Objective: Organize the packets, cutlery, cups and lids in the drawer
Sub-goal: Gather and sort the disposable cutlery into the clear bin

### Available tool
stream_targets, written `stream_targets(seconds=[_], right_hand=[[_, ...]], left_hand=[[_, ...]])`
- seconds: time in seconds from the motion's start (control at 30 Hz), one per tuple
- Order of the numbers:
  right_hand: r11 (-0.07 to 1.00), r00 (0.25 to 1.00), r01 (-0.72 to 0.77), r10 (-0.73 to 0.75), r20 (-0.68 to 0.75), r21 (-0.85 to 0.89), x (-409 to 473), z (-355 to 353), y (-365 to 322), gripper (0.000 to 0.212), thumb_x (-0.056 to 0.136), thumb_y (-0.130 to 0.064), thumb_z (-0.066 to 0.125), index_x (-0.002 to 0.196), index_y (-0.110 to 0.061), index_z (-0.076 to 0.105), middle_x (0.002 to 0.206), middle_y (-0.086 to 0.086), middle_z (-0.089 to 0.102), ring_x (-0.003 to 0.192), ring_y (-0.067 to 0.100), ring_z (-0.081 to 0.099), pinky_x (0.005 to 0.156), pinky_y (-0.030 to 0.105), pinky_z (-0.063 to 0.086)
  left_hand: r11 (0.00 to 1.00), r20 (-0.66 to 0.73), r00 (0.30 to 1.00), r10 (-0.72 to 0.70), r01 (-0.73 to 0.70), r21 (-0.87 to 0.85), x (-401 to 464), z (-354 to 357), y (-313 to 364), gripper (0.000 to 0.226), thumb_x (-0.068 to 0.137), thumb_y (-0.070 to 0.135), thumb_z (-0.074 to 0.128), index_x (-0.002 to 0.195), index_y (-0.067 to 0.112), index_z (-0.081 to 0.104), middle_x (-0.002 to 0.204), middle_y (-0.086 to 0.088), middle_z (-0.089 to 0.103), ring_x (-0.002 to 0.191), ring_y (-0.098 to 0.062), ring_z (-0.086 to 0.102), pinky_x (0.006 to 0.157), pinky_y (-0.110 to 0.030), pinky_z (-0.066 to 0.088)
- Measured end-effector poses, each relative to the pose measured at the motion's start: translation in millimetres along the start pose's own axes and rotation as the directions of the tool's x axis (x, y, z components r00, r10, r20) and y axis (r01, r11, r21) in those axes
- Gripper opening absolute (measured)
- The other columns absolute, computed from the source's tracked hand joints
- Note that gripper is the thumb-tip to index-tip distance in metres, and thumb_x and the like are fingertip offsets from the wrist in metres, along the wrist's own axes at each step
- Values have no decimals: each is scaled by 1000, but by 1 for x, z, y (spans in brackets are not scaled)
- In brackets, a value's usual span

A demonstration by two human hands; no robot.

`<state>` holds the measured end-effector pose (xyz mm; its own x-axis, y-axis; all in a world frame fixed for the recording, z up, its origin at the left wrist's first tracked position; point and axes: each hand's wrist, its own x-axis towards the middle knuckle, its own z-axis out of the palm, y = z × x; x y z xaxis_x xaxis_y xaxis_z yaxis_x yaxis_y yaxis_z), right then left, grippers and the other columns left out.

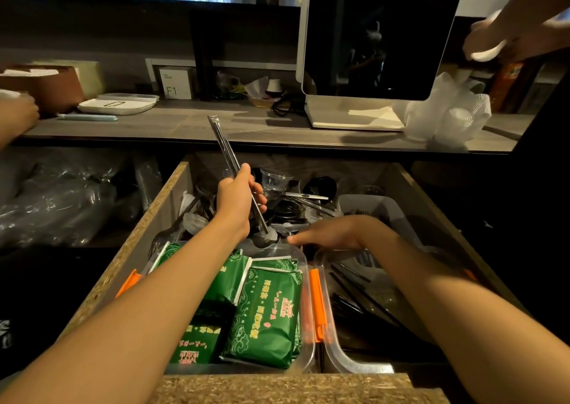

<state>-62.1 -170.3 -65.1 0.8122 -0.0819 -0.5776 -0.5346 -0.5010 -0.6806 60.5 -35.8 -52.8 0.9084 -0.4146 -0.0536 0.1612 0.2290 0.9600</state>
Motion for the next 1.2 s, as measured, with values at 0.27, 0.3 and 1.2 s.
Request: stream_targets(seconds=[0.27, 0.3, 1.2], right_hand=[[991, 972, 131, -130, -194, -8, -2, 2, -1, 29, 103, -34, 43, 90, -14, 59, 84, 5, 58, 72, 13, 55, 68, 25, 46], [988, 960, 149, -156, -233, -46, 0, 2, -2, 28, 103, -32, 42, 88, -15, 58, 82, 4, 57, 72, 13, 54, 69, 26, 44], [852, 67, 512, -168, -983, -111, 23, -14, -20, 32, 94, -25, 59, 63, -18, 53, 57, -6, 51, 53, 8, 46, 54, 31, 38]], left_hand=[[1000, -1, 1000, 9, -9, 1, -2, 0, 1, 36, 105, 37, 48, 74, 18, 48, 57, 2, 51, 47, -13, 50, 45, -25, 44], [1000, -1, 1000, 10, -10, 1, -2, 0, 2, 36, 105, 37, 48, 74, 18, 48, 57, 2, 52, 47, -13, 51, 45, -25, 44], [994, 192, 980, -59, 39, 107, -17, 18, 2, 29, 105, 21, 47, 90, 3, 64, 101, -19, 72, 90, -27, 74, 76, -36, 62]])
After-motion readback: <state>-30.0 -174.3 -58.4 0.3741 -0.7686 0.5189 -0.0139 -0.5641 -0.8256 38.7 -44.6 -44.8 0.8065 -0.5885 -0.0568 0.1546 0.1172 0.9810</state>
